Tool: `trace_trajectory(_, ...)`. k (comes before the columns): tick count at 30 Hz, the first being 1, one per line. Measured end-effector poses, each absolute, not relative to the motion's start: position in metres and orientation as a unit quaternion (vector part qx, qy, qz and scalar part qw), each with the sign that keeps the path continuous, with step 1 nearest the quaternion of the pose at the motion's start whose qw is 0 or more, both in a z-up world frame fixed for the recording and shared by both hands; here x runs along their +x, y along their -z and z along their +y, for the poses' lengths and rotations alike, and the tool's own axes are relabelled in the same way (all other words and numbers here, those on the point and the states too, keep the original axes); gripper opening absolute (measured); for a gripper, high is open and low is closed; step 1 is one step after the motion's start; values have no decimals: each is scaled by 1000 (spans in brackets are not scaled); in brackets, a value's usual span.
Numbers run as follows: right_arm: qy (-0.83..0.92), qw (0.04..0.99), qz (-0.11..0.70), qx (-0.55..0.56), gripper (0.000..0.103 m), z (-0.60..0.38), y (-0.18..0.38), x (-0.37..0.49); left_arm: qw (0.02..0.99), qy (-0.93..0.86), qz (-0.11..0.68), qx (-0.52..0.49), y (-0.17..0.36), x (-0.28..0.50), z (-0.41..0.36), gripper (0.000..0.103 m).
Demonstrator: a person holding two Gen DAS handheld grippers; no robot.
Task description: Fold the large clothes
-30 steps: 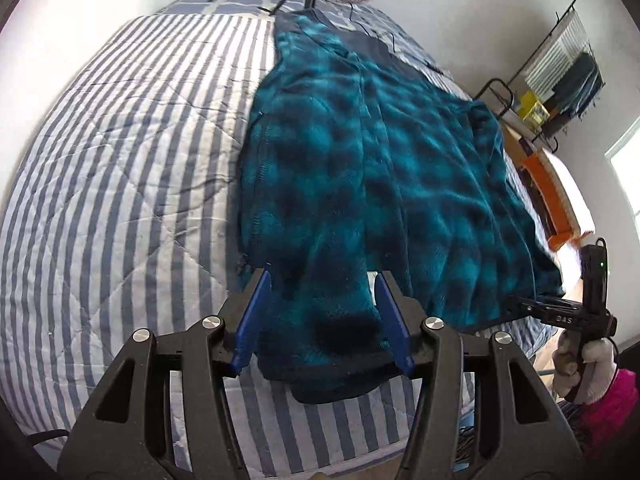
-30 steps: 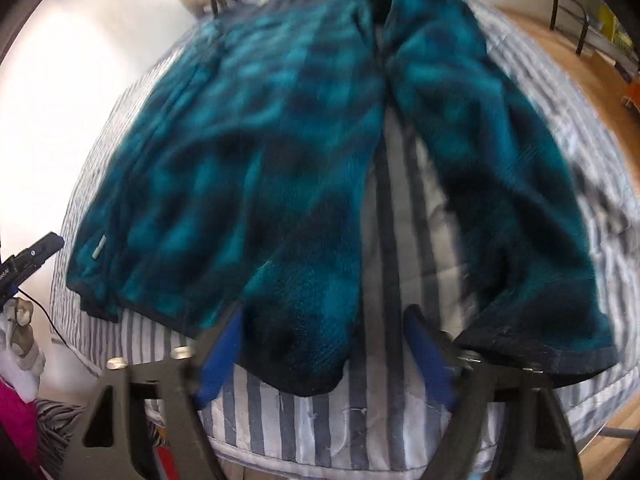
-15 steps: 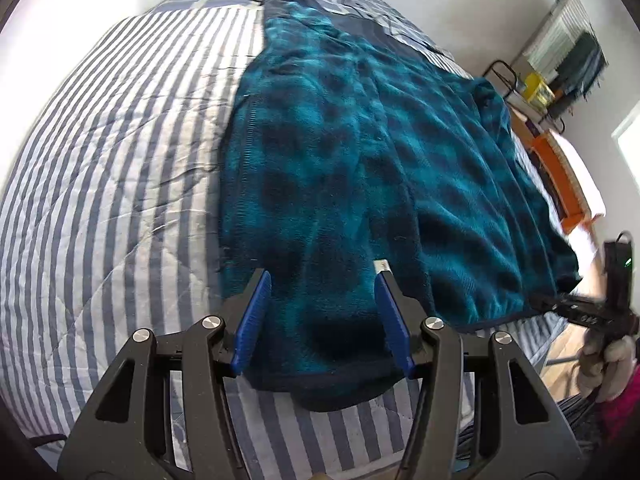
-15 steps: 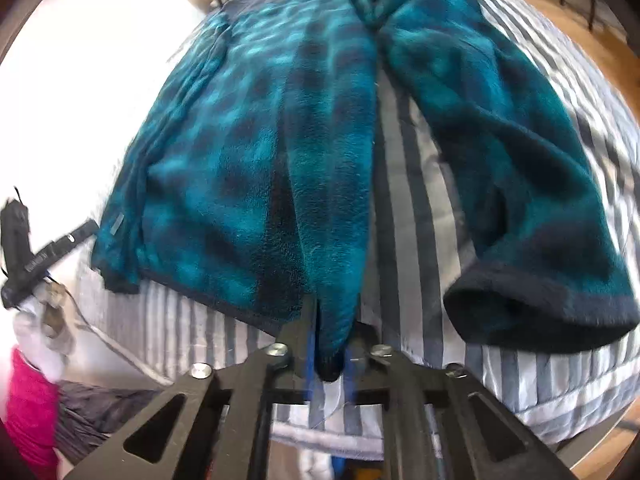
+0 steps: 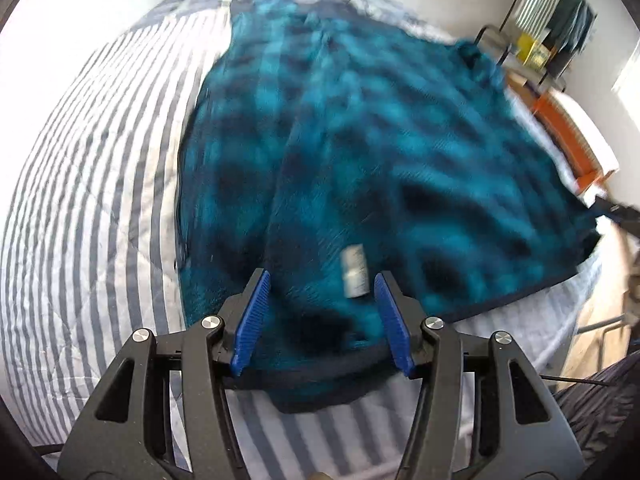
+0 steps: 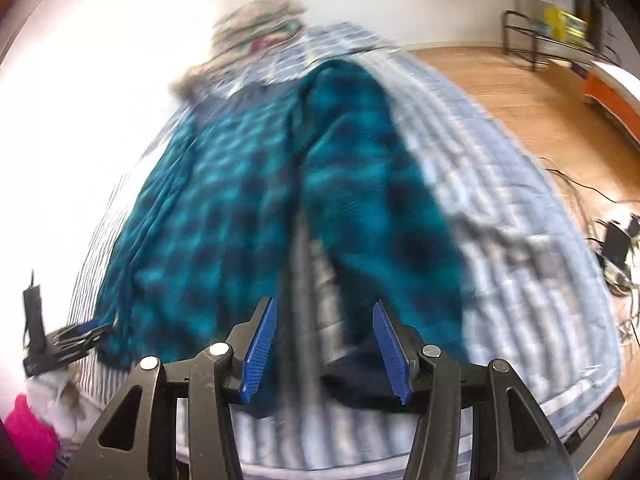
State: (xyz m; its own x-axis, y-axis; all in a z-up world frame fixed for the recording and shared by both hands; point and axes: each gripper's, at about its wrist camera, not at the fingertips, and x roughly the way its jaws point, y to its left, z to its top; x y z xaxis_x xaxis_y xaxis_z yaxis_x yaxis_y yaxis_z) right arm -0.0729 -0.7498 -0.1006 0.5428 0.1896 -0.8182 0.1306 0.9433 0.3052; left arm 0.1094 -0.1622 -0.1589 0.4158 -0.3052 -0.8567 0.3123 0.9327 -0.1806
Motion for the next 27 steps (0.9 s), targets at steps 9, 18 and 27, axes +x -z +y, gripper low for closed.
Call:
trace_trajectory(9,20,829,483,279,60,-823,123,-83,862,254,437,-38,80,90,-187,56)
trace_trajectory(18,10,807,555,201,61,-788,157,-84,850,279,447,-20,84,92,-222,56)
trace_trajectory(27,-14,790,526,315,61,-818,161,-92,820,363,443,17,95,66,-301,55)
